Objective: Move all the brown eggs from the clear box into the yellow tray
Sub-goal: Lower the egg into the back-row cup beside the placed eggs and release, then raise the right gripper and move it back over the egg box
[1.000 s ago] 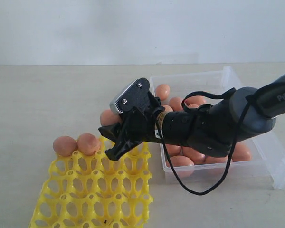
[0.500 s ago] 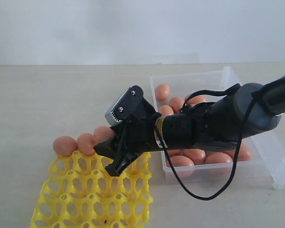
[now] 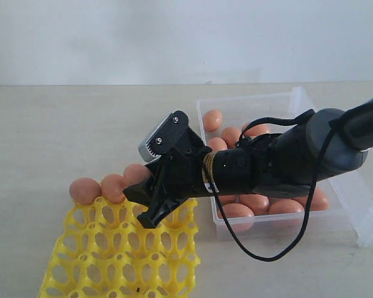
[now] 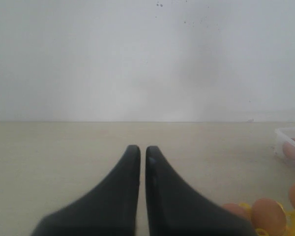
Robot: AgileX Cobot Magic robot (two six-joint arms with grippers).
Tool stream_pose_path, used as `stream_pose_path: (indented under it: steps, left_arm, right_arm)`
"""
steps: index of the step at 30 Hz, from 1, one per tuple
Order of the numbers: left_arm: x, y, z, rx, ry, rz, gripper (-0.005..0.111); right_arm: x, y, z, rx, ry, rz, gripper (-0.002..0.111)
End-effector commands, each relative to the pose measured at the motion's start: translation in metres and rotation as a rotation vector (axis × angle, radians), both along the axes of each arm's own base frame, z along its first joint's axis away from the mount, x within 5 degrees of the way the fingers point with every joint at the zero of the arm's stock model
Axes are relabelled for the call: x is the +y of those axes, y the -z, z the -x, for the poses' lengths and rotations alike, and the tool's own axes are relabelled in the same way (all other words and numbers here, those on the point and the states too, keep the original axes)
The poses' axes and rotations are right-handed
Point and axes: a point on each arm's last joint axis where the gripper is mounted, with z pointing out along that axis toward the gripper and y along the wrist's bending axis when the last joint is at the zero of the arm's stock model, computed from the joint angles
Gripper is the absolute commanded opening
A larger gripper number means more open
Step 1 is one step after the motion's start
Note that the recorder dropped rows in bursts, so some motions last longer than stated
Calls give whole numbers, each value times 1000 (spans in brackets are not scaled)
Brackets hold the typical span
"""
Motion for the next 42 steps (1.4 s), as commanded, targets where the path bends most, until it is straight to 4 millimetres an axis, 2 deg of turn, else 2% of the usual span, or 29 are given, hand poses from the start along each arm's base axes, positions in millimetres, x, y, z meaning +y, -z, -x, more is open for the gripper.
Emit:
stream_pose_path:
  steps: [1,3,4,5,8,9,18,25,30,38,40,42]
  left_arm:
    - [0,1,0,1,-3,-3,4]
    - [0,1,0,1,-3,-3,4]
    - [0,1,0,1,-3,-3,4]
    - [0,1,0,1,-3,-3,4]
    - [0,1,0,1,-3,-3,4]
    - [0,1,0,1,-3,-3,4]
    - [0,1,0,-5,-3,-2,4]
    - [0,1,0,-5,-3,-2,4]
    - [0,1,0,-5,-3,-2,4]
    - [0,1,0,-5,-3,-2,4]
    - [0,1,0,-5,-3,-2,4]
    - [0,1,0,-5,-3,-2,4]
  right_arm:
    - [1,-6,-1,-9,9,-14,0]
    - [-1,-3,-1,-1,23,15,1]
    - [-3,-1,-2,9,39,47,5]
    - [-6,2,-3,21,60,87,13]
    - [-9,5,-3,31,77,122,52]
    - [-7,3,-3,23,65,101,60]
    - [-4,0,-2,18,49,57,59]
    - [-1,-10,-1,-9,30,6,42]
    - [-3,-46,-2,-88,79,-82,42]
    - [-14,-131,15,-286,96,-212,41]
    - [-21,-159,25,-348,104,-248,34]
    - [-31,-181,33,-381,149,-252,21]
